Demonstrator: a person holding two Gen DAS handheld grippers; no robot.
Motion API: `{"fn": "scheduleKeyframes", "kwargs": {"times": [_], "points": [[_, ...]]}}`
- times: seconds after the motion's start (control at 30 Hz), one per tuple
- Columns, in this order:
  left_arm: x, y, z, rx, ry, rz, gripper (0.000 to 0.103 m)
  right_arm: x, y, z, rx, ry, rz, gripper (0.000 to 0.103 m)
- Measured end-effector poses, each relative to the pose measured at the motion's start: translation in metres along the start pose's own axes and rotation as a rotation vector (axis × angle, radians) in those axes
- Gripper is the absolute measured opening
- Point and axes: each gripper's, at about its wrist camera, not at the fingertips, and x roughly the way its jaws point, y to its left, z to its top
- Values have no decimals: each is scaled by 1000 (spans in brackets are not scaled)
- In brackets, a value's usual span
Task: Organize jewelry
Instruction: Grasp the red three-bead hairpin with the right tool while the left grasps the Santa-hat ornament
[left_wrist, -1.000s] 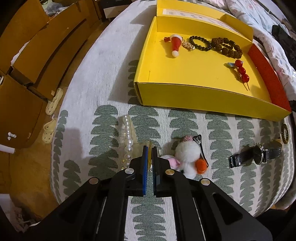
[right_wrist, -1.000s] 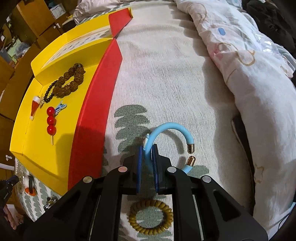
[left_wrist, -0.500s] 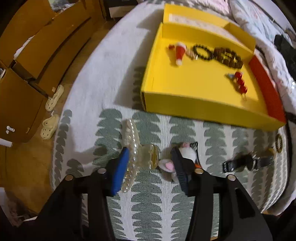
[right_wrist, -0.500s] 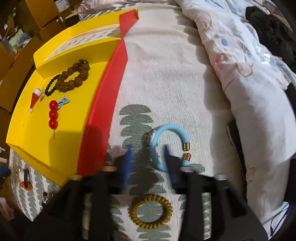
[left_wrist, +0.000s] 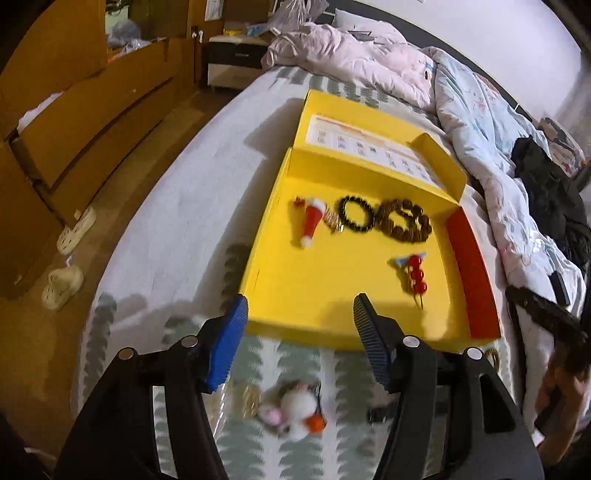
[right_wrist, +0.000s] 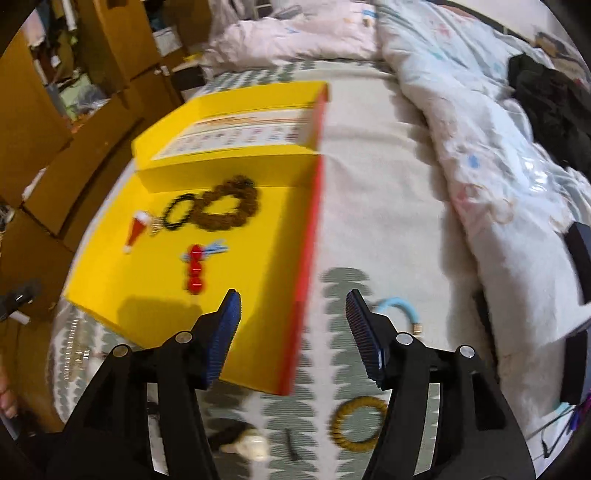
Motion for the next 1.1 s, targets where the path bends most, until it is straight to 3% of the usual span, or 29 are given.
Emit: {"fn": "scheduleKeyframes", "kwargs": {"times": [0.37, 0.6, 0.77, 1.0, 1.1], "points": [[43, -29, 33, 63, 21, -81, 60, 27, 61, 6, -77, 41, 109, 62], [78, -26, 40, 63, 88, -59, 60, 60, 81, 10, -95, 94, 141, 61], [95, -24, 48, 77, 95, -35, 60, 80, 85, 12, -113, 123, 134, 60], [114, -17, 58, 60, 132, -41, 58, 97, 88, 13, -138, 155, 134, 45], [124, -15, 61, 60, 148, -31, 54, 104, 92, 14, -149, 164, 128, 44]]}}
